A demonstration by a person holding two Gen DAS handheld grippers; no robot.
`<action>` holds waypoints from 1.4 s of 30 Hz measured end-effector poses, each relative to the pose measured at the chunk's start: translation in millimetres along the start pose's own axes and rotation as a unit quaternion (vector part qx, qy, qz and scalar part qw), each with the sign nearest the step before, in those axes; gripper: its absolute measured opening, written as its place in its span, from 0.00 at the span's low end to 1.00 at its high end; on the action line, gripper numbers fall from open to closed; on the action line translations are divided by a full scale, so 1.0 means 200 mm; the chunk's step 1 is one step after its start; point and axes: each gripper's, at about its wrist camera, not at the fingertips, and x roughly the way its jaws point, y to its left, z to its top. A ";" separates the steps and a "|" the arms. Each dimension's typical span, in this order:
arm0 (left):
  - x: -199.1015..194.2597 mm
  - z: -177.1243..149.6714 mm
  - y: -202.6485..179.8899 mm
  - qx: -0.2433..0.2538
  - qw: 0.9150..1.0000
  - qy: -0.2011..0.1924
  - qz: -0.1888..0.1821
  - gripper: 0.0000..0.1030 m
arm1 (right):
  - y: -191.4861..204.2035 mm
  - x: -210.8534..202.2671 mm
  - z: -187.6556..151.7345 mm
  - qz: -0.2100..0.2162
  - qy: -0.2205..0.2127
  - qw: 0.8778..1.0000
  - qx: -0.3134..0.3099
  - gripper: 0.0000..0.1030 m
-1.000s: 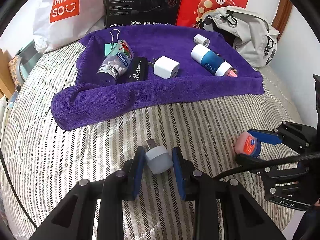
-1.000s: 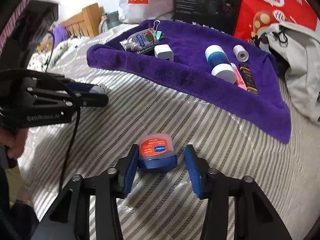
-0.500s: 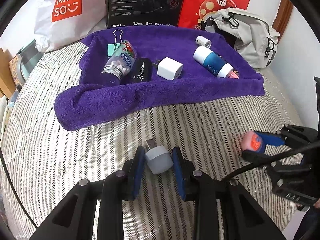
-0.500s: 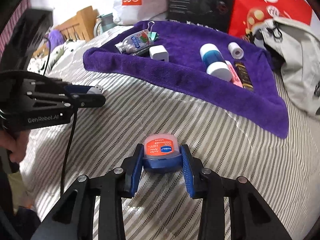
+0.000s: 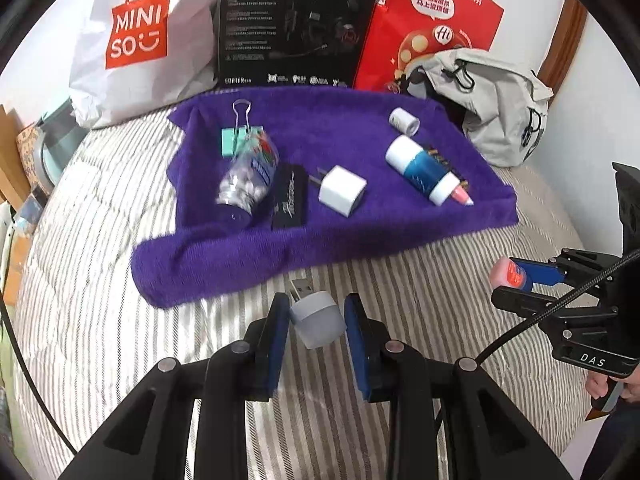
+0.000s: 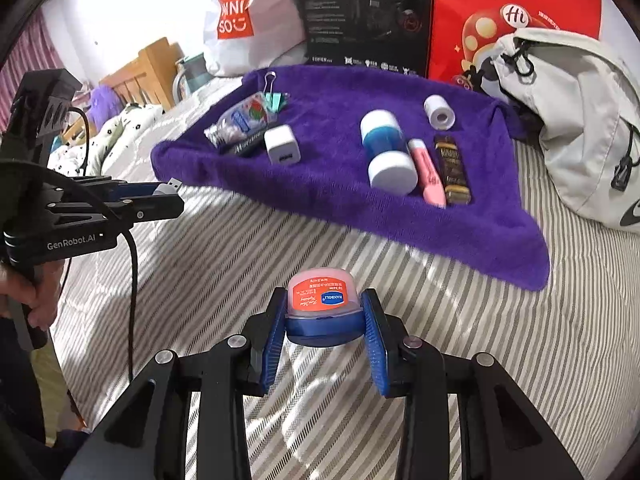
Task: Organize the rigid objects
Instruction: 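Carry the Vaseline tin onto the towel and open the right tool while the left tool holds the USB plug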
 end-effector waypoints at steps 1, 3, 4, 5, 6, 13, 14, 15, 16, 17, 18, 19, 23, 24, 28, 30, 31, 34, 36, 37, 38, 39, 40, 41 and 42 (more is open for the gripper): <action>0.00 0.01 0.00 0.000 1.000 -0.002 0.001 0.27 | 0.00 0.00 0.02 0.003 -0.003 1.000 0.001 0.36; -0.01 0.05 0.01 0.001 1.000 -0.005 0.001 0.27 | -0.01 -0.01 0.06 0.008 -0.010 1.000 0.001 0.36; -0.01 0.07 0.02 0.001 1.000 -0.006 0.002 0.26 | -0.01 -0.01 0.09 0.010 -0.014 1.000 0.000 0.36; -0.01 0.08 0.02 0.001 1.000 -0.008 0.003 0.27 | -0.01 -0.01 0.11 0.012 -0.017 1.000 -0.002 0.36; -0.01 0.09 0.02 0.002 1.000 -0.009 0.005 0.26 | -0.01 -0.01 0.13 0.013 -0.021 1.000 -0.002 0.36; 0.00 0.15 0.07 -0.003 1.000 -0.013 0.008 0.27 | -0.03 0.07 0.34 0.021 -0.031 0.999 -0.002 0.36; 0.01 0.15 0.08 -0.005 1.000 -0.013 0.010 0.27 | -0.03 0.08 0.36 0.019 -0.030 0.999 -0.001 0.36; 0.01 0.15 0.09 -0.007 1.000 -0.012 0.012 0.27 | -0.04 0.10 0.38 0.017 -0.028 0.999 -0.001 0.36; 0.01 0.15 0.10 -0.009 1.000 -0.013 0.012 0.27 | -0.04 0.14 0.41 0.013 -0.024 1.000 -0.002 0.36; 0.01 0.15 0.11 -0.011 1.000 -0.013 0.013 0.27 | -0.05 0.16 0.43 0.012 -0.021 1.000 -0.001 0.36; 0.01 0.15 0.12 -0.013 1.000 -0.012 0.014 0.27 | -0.05 0.19 0.45 0.011 -0.012 1.000 -0.001 0.36; 0.01 0.15 0.13 -0.014 1.000 -0.012 0.014 0.27 | -0.05 0.22 0.46 0.012 -0.007 1.000 -0.002 0.36; 0.02 0.15 0.17 -0.020 1.000 -0.010 0.015 0.26 | -0.02 0.34 0.49 0.010 0.016 1.000 -0.011 0.36; 0.02 0.15 0.18 -0.021 1.000 -0.011 0.014 0.26 | -0.02 0.36 0.49 0.010 0.020 1.000 -0.012 0.36; 0.03 0.15 0.20 -0.026 1.000 -0.011 0.009 0.26 | 0.01 0.43 0.51 0.000 0.036 0.999 -0.014 0.36; 0.03 0.15 0.21 -0.027 1.000 -0.012 0.005 0.26 | 0.02 0.46 0.51 -0.001 0.041 0.999 -0.015 0.36; 0.03 0.15 0.21 -0.027 1.000 -0.013 0.003 0.26 | 0.02 0.47 0.52 -0.004 0.039 0.999 -0.018 0.36; 0.02 0.14 0.22 -0.030 0.999 -0.014 0.000 0.26 | 0.04 0.48 0.53 -0.011 0.044 0.999 -0.026 0.36; 0.02 0.14 0.22 -0.031 0.999 -0.015 -0.002 0.26 | 0.05 0.48 0.53 -0.015 0.046 0.998 -0.032 0.36; 0.02 0.14 0.22 -0.031 0.999 -0.016 -0.002 0.27 | 0.05 0.48 0.53 -0.015 0.047 0.998 -0.034 0.36; 0.02 0.14 0.22 -0.030 0.999 -0.016 -0.003 0.26 | 0.06 0.48 0.53 -0.015 0.050 0.998 -0.041 0.36; 0.01 0.14 0.22 -0.030 0.999 -0.016 -0.004 0.26 | 0.05 0.49 0.54 -0.015 0.053 0.998 -0.044 0.36; 0.01 0.14 0.22 -0.029 0.999 -0.016 -0.004 0.26 | 0.05 0.49 0.55 -0.015 0.057 0.997 -0.045 0.36; 0.00 0.13 0.22 -0.028 0.999 -0.017 -0.005 0.26 | 0.05 0.49 0.55 -0.014 0.061 0.997 -0.048 0.36; 0.00 0.13 0.22 -0.027 0.999 -0.017 -0.005 0.26 | 0.06 0.49 0.55 -0.014 0.065 0.996 -0.052 0.36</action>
